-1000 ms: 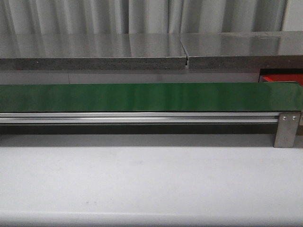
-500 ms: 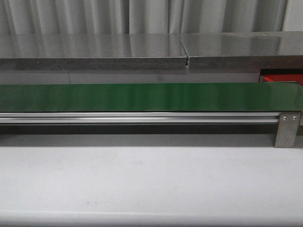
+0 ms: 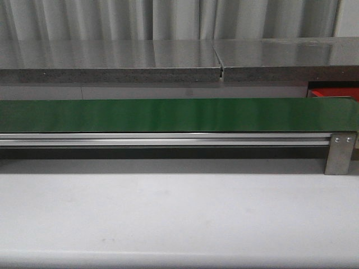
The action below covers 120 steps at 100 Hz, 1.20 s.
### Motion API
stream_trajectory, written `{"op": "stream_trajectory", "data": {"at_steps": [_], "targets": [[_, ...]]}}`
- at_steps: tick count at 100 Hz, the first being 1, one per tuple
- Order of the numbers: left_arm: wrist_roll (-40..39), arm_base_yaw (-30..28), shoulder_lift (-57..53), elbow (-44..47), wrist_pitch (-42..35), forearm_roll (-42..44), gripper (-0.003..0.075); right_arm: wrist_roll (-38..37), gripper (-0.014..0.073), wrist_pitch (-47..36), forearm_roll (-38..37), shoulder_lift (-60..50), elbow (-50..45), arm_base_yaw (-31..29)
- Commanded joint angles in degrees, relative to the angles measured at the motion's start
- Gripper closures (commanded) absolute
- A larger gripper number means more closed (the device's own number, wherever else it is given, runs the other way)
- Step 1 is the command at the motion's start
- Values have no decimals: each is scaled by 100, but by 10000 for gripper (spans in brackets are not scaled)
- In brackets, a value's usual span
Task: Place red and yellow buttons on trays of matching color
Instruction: 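Grasp a red-capped push button from the cluster with the left gripper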
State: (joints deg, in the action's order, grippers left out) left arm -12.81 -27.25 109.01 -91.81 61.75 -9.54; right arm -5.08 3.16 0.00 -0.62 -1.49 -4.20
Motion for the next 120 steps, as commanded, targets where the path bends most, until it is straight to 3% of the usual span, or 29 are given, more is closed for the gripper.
{"op": "stream_trajectory", "data": {"at_steps": [1,59,66,95,120], "targets": [[-239,-24,-99,-127,-128,5,133,29,710,-430,-68,-92,127,-34],[-1002,-24,592,-127,-545,125,139,29,710,-425,-68,-92,127,-34],[-1002,-24,633,-127,-545,136,179,29,710,-425,-68,-92,127,-34],[-1002,-24,646,-137,-673,136,479,29,710,-425,-68,-92,127,-34],[-962,-10,519,-137,-416,136,516,29,710,-425,-68,-92,127,-34]]}}
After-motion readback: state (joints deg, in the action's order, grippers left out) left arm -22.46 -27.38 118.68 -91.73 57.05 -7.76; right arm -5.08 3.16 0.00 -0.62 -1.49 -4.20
